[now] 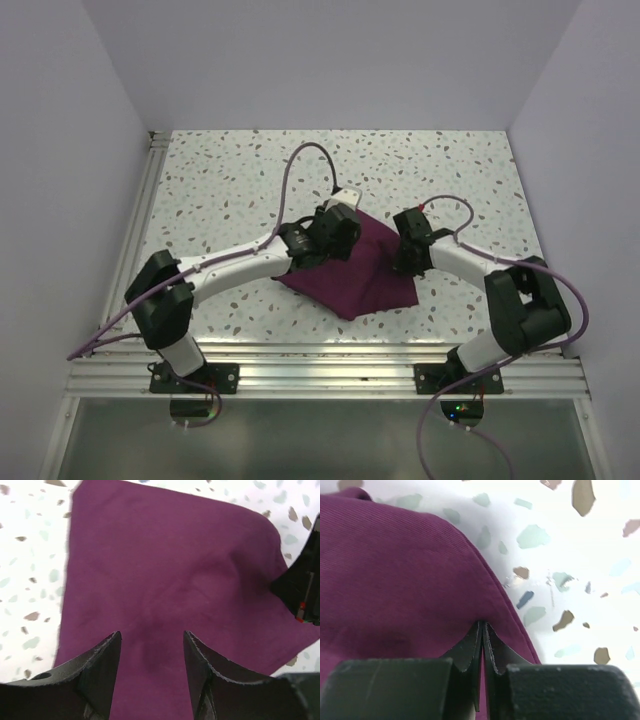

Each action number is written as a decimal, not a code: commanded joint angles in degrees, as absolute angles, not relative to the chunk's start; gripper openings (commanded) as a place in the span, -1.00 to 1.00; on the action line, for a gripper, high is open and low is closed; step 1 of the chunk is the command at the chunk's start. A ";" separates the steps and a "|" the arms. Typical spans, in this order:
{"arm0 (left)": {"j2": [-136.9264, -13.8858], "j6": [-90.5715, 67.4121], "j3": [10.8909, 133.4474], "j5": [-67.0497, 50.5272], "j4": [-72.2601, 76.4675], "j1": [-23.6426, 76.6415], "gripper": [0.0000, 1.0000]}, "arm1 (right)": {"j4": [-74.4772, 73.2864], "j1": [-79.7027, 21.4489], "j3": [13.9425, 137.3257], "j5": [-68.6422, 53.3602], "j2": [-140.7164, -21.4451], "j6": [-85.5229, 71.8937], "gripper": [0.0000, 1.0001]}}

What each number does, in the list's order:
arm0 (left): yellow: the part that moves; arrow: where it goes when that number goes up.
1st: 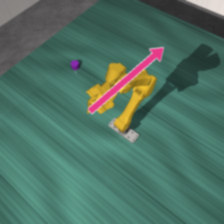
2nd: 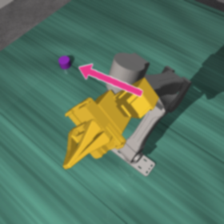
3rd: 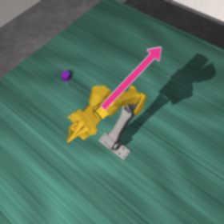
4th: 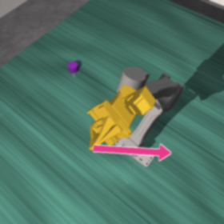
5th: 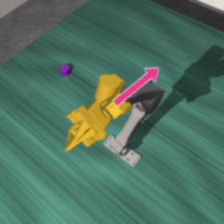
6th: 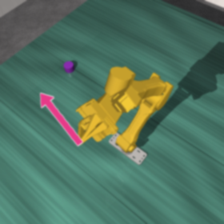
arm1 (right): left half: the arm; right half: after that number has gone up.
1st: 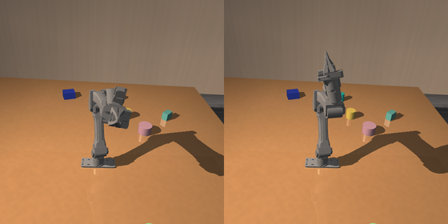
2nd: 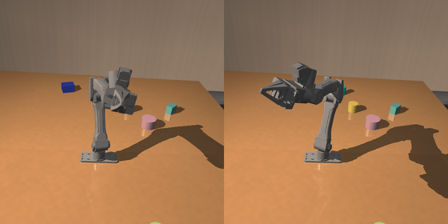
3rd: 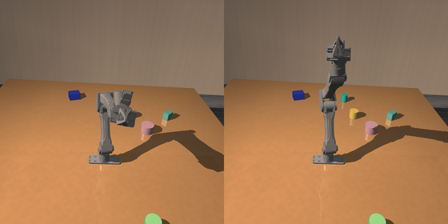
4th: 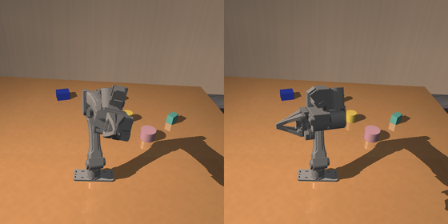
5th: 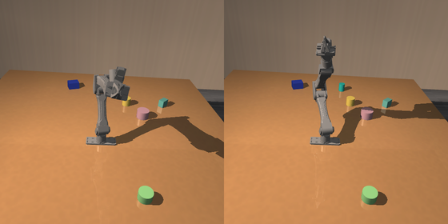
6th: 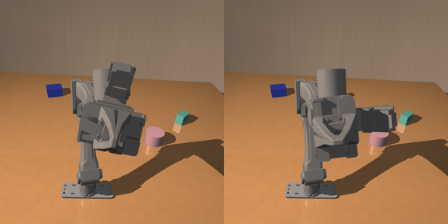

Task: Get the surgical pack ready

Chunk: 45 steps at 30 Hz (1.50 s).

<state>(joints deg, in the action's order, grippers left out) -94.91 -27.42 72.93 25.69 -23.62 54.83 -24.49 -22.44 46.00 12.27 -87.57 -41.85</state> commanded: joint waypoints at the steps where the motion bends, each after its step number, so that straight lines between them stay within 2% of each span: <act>1: -100.53 -24.96 76.46 21.71 -24.96 57.12 0.13 | -29.98 -22.32 43.86 14.94 -84.91 -43.59 -0.86; 11: -108.71 -25.66 81.21 14.51 -23.82 59.15 0.12 | -28.92 -22.15 39.21 14.15 -78.49 -46.05 -0.82; 24: -117.59 -27.07 84.20 13.79 -26.10 59.33 0.11 | -27.60 -21.54 35.77 12.66 -73.13 -46.58 -0.75; 30: -120.23 -28.30 83.50 16.08 -27.33 60.12 -0.11 | -25.58 -21.09 34.19 11.08 -71.19 -47.11 -0.72; 33: -121.20 -28.83 83.50 17.31 -27.60 60.29 -0.45 | -24.35 -21.09 33.93 9.67 -71.02 -46.23 -0.70; 34: -121.29 -28.83 83.41 17.92 -27.51 60.29 -0.66 | -23.82 -21.09 33.93 9.15 -70.84 -45.97 -0.69; 35: -121.20 -28.65 83.50 18.02 -27.51 60.29 -0.76 | -23.47 -21.01 33.66 8.79 -70.58 -45.18 -0.67; 36: -121.11 -28.30 83.58 18.02 -27.60 60.21 -0.98 | -22.94 -21.01 33.49 8.27 -70.23 -44.91 -0.67; 45: -115.41 -25.14 85.51 24.07 -31.20 61.34 -1.00 | -21.98 -21.00 32.61 6.42 -64.60 -43.24 -0.62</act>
